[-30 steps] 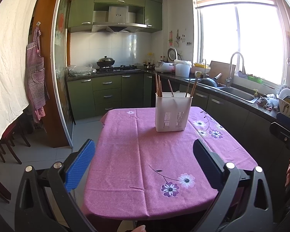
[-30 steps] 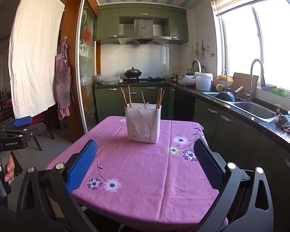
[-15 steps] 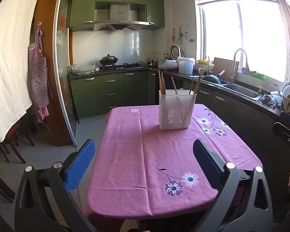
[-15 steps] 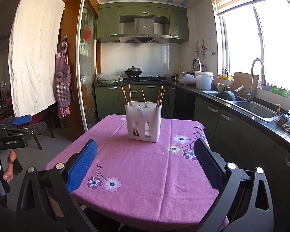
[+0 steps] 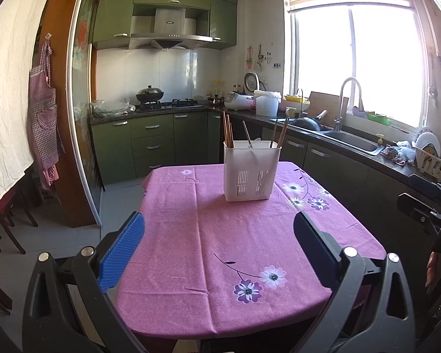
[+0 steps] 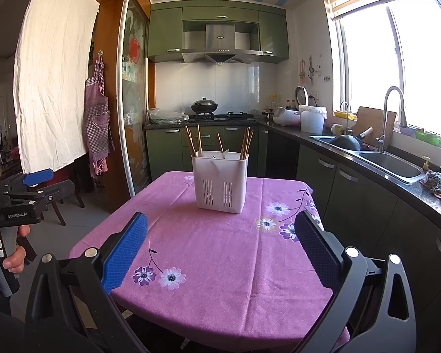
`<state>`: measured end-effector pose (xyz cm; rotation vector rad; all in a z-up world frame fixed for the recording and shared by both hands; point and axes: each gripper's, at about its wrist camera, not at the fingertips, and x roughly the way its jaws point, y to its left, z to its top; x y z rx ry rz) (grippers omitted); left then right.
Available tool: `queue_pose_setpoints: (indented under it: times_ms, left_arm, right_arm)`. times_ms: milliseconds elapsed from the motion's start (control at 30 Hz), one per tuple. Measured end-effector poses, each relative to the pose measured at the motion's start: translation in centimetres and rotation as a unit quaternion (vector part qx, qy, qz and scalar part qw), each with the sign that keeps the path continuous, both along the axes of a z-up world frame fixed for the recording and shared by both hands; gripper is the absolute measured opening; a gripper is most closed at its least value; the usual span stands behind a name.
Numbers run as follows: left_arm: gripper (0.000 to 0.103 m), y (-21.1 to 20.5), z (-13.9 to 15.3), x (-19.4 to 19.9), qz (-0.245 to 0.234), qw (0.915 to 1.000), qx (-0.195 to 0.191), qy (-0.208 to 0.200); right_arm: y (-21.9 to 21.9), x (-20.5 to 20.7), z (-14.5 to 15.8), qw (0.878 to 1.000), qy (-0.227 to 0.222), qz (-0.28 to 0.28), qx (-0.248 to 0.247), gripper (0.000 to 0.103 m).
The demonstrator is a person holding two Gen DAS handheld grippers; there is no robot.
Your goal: Organize utensils
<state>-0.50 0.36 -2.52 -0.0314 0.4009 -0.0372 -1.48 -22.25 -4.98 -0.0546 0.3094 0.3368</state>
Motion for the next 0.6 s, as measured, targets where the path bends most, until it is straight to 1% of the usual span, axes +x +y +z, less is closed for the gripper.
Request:
queue_pose_setpoints:
  times_ms: [100, 233, 267, 367, 433, 533, 567, 600]
  left_arm:
    - [0.096, 0.0, -0.4, 0.3, -0.014, 0.9998, -0.010, 0.005]
    - [0.096, 0.1, -0.6, 0.3, -0.043, 0.9985, -0.032, 0.004]
    - [0.096, 0.0, -0.7, 0.2, -0.043, 0.9986, -0.030, 0.002]
    - [0.096, -0.7, -0.9, 0.2, -0.023, 0.9997, 0.005, -0.004]
    - [0.096, -0.7, -0.9, 0.4, -0.020, 0.9998, 0.008, -0.001]
    - [0.096, -0.8, -0.9, 0.9, 0.020, 0.9991, 0.036, 0.005]
    - [0.096, -0.7, -0.9, 1.1, 0.034, 0.9985, 0.040, 0.009]
    - [0.096, -0.6, -0.9, 1.4, 0.039, 0.9984, 0.040, 0.011]
  right_arm:
    - [-0.1, 0.1, 0.0, 1.000, 0.000, 0.000, 0.001, 0.098]
    - [0.0, 0.2, -0.1, 1.000, 0.002, 0.003, 0.001, 0.098]
    - [0.0, 0.2, -0.1, 1.000, 0.002, 0.004, 0.001, 0.098]
    - [0.0, 0.3, -0.2, 1.000, 0.004, 0.006, 0.000, 0.098]
    - [0.1, 0.4, -0.2, 1.000, 0.005, 0.006, 0.000, 0.098]
    - [0.1, 0.6, -0.3, 1.000, 0.006, 0.004, -0.001, 0.098]
    - [0.1, 0.6, -0.3, 1.000, 0.007, 0.004, -0.001, 0.098]
    - [0.1, 0.7, -0.3, 1.000, 0.008, 0.003, -0.001, 0.098]
